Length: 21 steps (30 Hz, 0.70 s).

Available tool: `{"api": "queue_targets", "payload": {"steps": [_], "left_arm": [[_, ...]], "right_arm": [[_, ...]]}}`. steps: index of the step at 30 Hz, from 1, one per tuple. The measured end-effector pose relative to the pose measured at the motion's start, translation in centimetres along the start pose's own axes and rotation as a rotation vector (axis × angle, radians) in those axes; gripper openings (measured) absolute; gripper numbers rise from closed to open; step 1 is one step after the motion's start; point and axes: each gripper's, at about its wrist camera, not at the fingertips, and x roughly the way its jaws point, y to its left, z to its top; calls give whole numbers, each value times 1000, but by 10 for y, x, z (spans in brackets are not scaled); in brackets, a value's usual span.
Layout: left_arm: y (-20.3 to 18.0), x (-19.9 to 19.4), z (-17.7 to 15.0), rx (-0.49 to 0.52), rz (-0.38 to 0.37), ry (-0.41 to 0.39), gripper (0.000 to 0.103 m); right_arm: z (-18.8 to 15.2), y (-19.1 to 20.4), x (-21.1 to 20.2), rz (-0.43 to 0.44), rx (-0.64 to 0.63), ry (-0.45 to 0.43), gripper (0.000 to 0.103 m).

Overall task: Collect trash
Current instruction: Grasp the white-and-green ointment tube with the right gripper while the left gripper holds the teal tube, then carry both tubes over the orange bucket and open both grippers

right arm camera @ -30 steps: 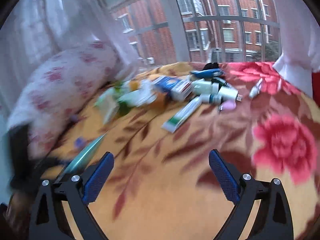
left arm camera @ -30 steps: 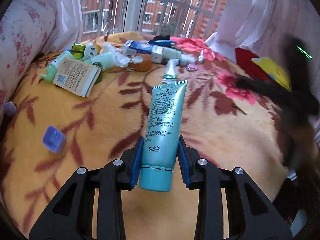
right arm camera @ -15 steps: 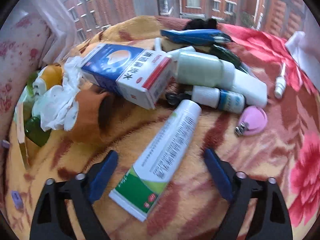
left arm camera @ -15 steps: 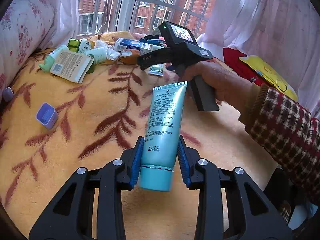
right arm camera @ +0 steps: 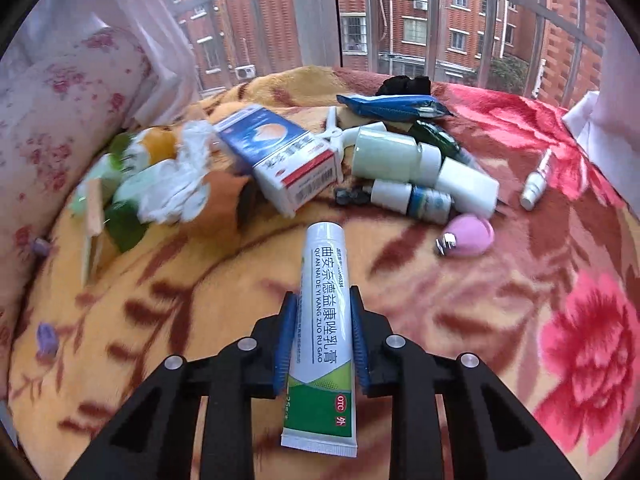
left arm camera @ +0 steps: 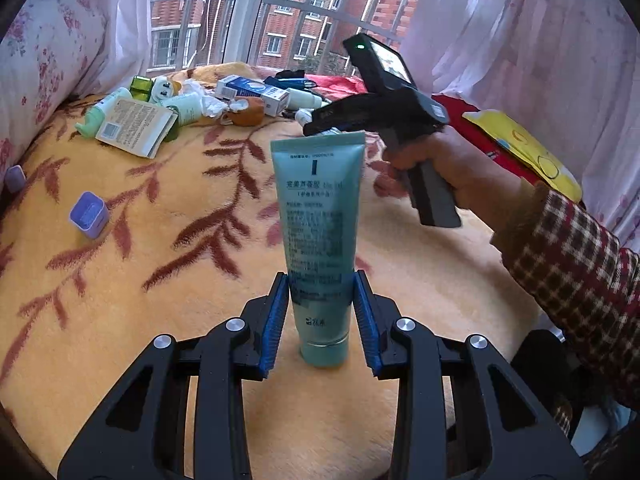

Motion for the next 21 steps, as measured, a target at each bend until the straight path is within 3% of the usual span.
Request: {"api": "queue_targets", "payload": {"steps": [13,18,21], "left_arm": [[-28,-28,-7,12,-10,-20,33],[-51,-54,-21,68,-24,-11,33],[-65,-67,-43,103,-56,49,33]], "right_arm": [[-60,26,-133,107,-90,-138,25],[-114,56,-200,196,-194,-155,26],[-162,75,-228,248,-258,-115,26]]}}
